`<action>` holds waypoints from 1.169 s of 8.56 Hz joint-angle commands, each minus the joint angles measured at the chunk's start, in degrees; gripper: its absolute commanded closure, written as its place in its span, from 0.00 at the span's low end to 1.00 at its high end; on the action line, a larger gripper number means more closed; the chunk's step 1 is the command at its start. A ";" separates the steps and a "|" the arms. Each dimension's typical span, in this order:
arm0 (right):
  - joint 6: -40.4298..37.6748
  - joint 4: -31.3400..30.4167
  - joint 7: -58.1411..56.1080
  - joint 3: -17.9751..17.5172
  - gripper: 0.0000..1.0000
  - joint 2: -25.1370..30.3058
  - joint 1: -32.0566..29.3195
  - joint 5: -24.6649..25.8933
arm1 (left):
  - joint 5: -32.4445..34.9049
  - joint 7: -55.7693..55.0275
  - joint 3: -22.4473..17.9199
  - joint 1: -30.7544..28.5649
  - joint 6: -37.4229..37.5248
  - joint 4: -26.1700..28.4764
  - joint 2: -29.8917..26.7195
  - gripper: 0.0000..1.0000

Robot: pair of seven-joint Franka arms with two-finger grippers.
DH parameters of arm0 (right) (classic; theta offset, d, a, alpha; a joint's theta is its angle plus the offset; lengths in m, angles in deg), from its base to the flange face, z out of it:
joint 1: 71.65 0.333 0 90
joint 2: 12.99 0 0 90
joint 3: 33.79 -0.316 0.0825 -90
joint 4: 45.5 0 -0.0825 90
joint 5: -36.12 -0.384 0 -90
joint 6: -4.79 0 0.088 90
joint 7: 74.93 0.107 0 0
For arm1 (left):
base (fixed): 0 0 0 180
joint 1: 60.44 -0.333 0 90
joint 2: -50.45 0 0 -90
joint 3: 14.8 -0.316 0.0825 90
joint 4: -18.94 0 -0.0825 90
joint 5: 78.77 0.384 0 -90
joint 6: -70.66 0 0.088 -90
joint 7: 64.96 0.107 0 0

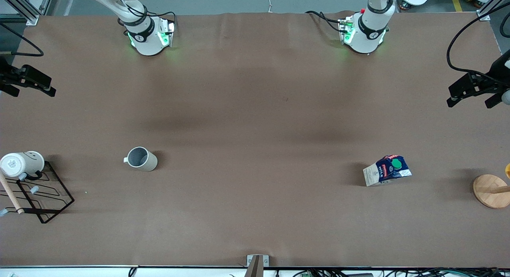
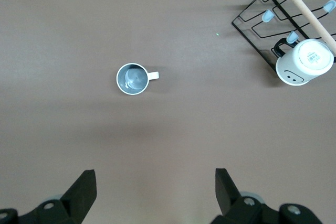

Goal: Place milk next to cup
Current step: 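Reach the right gripper to the white mug while the left gripper reaches the carton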

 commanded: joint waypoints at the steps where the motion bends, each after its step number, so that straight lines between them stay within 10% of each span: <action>1: -2.38 1.02 0.73 0.05 0.00 -0.18 1.69 0.55 | -0.28 1.08 0.88 -0.60 3.10 -0.25 -0.83 0.00; 3: -1.00 0.24 1.52 0.05 0.00 -0.62 2.41 0.46 | -0.11 1.27 0.44 -0.60 3.12 0.27 0.21 0.00; 7: 32.06 -24.94 7.59 -0.04 0.01 -3.95 9.52 -0.42 | -4.07 0.13 0.62 -0.33 -6.59 -0.07 14.42 0.00; 10: 48.18 -27.62 7.50 -0.04 0.01 -16.59 10.66 -4.02 | -3.72 -2.93 0.53 0.45 -20.24 0.45 23.32 0.00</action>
